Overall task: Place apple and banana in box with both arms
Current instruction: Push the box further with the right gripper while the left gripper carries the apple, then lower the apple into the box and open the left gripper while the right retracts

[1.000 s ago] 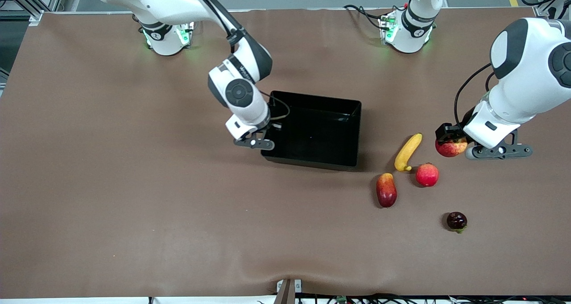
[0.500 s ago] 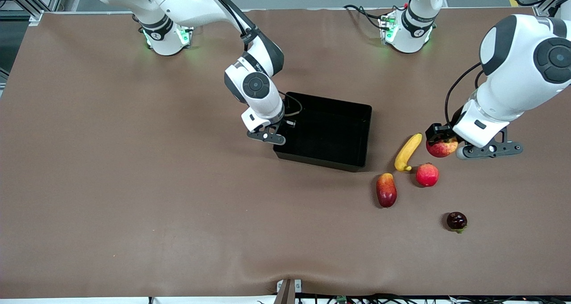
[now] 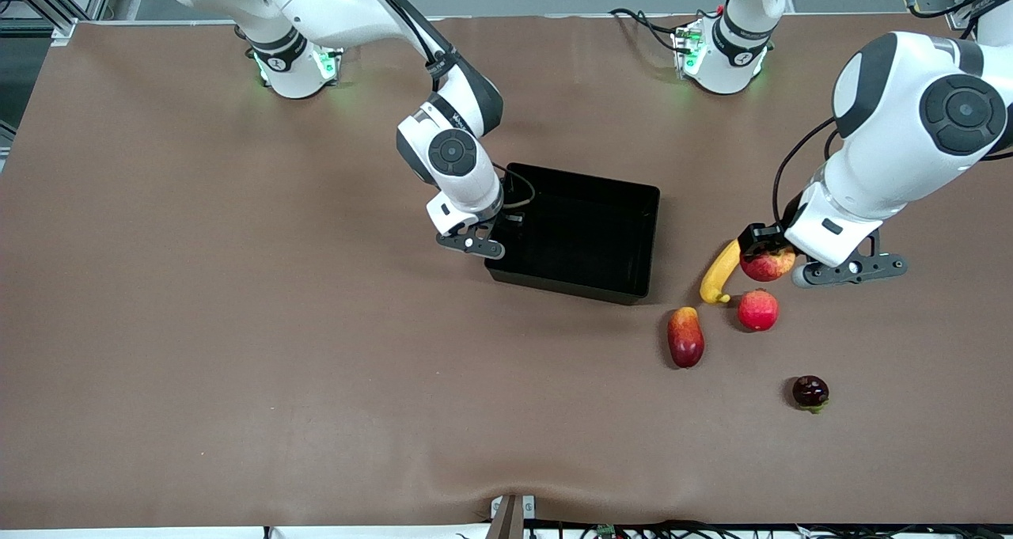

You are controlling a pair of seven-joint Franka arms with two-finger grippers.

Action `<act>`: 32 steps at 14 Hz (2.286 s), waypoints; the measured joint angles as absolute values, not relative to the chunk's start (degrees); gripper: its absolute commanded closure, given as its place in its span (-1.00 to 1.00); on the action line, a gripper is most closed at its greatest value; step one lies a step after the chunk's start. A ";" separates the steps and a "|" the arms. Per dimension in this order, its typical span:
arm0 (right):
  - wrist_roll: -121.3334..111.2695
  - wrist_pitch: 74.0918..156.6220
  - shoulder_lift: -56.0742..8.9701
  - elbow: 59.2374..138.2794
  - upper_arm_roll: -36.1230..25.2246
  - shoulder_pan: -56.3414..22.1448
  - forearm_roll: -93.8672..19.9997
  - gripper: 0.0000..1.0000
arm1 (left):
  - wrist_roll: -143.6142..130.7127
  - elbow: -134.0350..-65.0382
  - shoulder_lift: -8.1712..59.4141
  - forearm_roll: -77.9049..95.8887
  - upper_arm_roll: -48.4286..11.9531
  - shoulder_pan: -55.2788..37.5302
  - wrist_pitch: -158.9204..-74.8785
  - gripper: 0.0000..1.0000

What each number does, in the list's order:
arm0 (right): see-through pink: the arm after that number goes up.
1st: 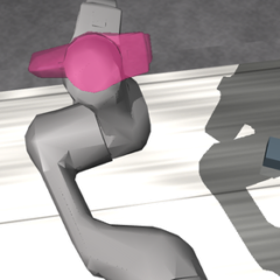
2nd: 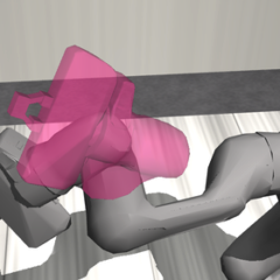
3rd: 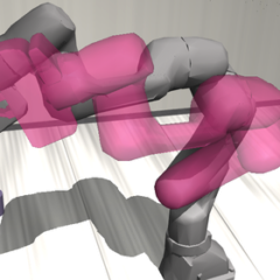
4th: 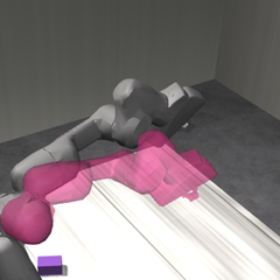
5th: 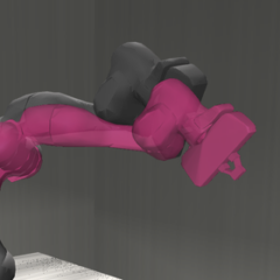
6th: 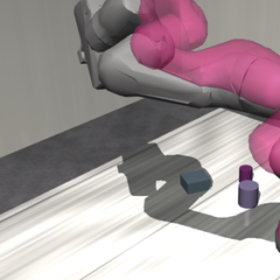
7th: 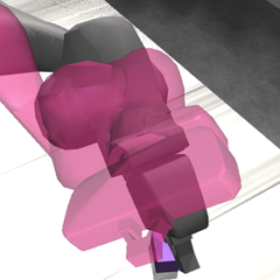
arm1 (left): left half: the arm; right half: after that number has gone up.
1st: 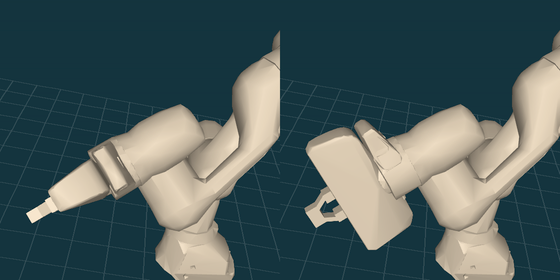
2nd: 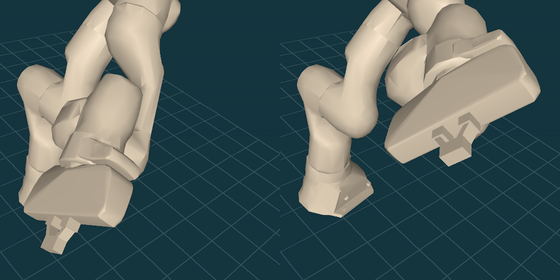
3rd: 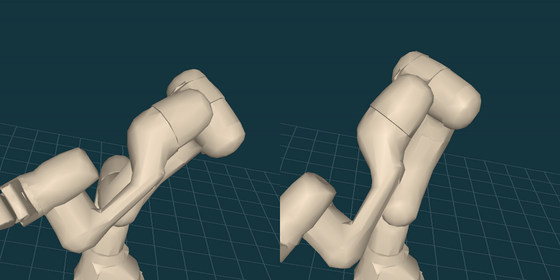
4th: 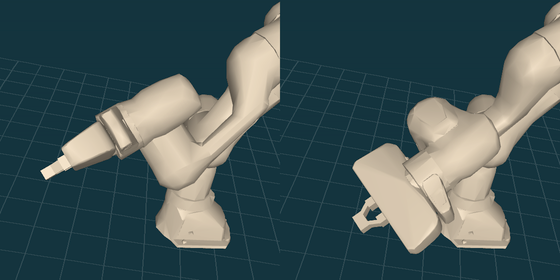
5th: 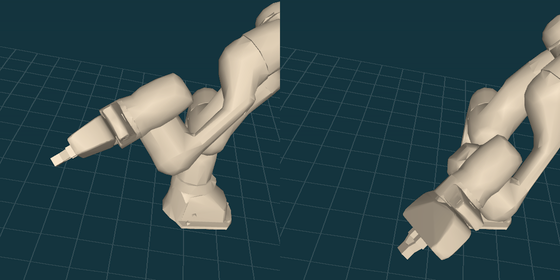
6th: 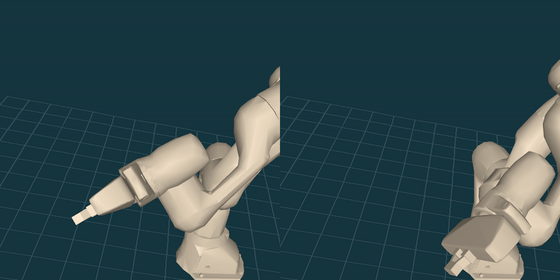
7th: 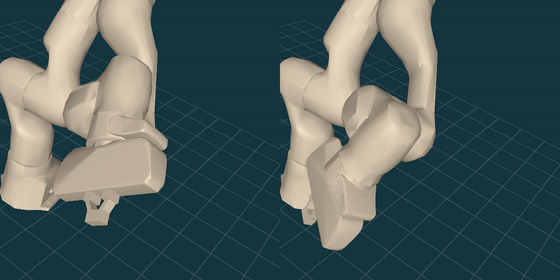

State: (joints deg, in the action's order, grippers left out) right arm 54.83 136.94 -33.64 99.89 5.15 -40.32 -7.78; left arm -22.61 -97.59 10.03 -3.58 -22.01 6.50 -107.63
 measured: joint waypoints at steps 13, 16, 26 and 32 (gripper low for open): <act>20.25 114.33 -14.99 98.50 3.31 -15.08 -7.78 -1.00 | -39.08 -91.45 15.48 -3.58 -22.18 -2.35 -106.78 1.00; 7.65 107.99 -10.18 98.43 3.23 -7.51 -7.77 -1.00 | -45.99 -89.53 17.99 -3.58 -22.17 -6.13 -106.78 1.00; -3.87 82.54 0.76 88.27 3.53 -1.26 -2.64 -1.00 | -59.36 -92.61 28.23 -8.31 -22.18 -13.63 -106.30 1.00; -3.87 82.07 0.43 87.49 1.17 -0.76 -2.63 -1.00 | -60.04 -103.83 28.23 -8.38 -22.17 -13.78 -119.54 1.00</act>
State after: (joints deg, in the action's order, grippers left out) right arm -3.87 82.07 0.43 87.49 1.17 -0.76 -2.63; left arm -60.04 -103.83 28.23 -8.38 -22.17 -13.78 -119.54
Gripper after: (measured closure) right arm 0.000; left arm 0.278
